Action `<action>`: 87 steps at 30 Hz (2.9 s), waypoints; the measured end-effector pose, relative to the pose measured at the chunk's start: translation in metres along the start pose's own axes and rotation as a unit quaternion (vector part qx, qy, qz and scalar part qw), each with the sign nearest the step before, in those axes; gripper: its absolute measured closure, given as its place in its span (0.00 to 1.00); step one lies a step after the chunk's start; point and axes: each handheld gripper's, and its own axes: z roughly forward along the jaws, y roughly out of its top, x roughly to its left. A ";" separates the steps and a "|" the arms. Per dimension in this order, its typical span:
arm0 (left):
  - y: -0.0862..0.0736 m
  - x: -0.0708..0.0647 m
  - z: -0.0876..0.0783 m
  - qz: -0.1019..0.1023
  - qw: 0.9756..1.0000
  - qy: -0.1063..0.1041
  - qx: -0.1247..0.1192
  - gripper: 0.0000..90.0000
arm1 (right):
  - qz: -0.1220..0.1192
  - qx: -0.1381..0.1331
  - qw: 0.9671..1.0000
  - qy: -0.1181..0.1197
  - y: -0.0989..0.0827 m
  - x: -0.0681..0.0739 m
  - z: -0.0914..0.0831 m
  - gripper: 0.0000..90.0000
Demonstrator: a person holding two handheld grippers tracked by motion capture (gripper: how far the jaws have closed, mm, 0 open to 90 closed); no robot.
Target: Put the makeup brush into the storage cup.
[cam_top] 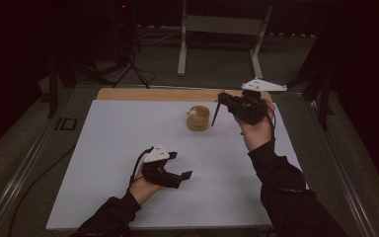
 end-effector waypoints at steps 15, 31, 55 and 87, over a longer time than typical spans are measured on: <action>-0.002 0.002 -0.002 0.005 1.000 0.006 0.001 0.04 | -0.023 0.004 1.000 0.000 0.022 -0.014 0.030 0.94; -0.002 0.003 -0.005 0.010 1.000 0.008 0.002 0.03 | -0.028 0.007 0.999 -0.013 0.021 -0.026 0.071 0.94; -0.003 0.005 -0.011 0.008 1.000 0.010 0.002 0.03 | -0.009 0.075 0.997 -0.030 -0.008 -0.036 0.128 0.94; -0.004 0.004 -0.011 0.008 1.000 0.006 0.004 0.03 | 0.067 0.140 0.988 -0.004 -0.030 -0.050 0.144 0.19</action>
